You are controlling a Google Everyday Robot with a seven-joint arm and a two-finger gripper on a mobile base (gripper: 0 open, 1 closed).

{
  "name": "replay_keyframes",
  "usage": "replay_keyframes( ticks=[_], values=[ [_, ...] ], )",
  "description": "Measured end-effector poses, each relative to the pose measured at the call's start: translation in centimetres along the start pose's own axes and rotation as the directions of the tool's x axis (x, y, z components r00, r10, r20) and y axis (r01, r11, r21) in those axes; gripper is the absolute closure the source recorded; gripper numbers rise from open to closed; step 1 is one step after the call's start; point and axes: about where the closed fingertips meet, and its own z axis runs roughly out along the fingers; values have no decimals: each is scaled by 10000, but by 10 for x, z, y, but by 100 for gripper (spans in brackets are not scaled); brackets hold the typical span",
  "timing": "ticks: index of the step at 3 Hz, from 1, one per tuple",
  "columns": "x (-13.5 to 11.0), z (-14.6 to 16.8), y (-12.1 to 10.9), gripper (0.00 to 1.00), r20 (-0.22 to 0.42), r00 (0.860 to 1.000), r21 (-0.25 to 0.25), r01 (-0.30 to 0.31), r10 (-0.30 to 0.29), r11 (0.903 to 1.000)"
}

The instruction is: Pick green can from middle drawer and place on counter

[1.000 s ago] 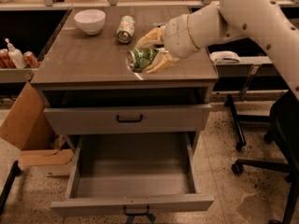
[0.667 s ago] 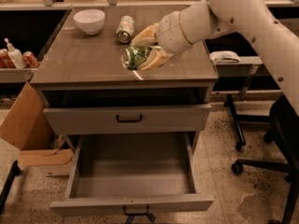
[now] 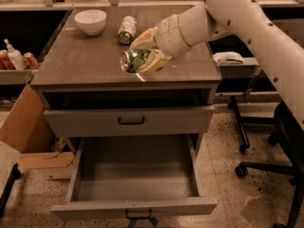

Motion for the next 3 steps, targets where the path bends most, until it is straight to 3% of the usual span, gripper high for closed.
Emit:
replay_keyframes(
  ticks=[1, 3],
  values=[
    [19, 16, -6, 100, 144, 9971, -288, -747, 752, 9968],
    [50, 30, -31, 100, -209, 9772, -459, -2120, 2113, 9762]
  ],
)
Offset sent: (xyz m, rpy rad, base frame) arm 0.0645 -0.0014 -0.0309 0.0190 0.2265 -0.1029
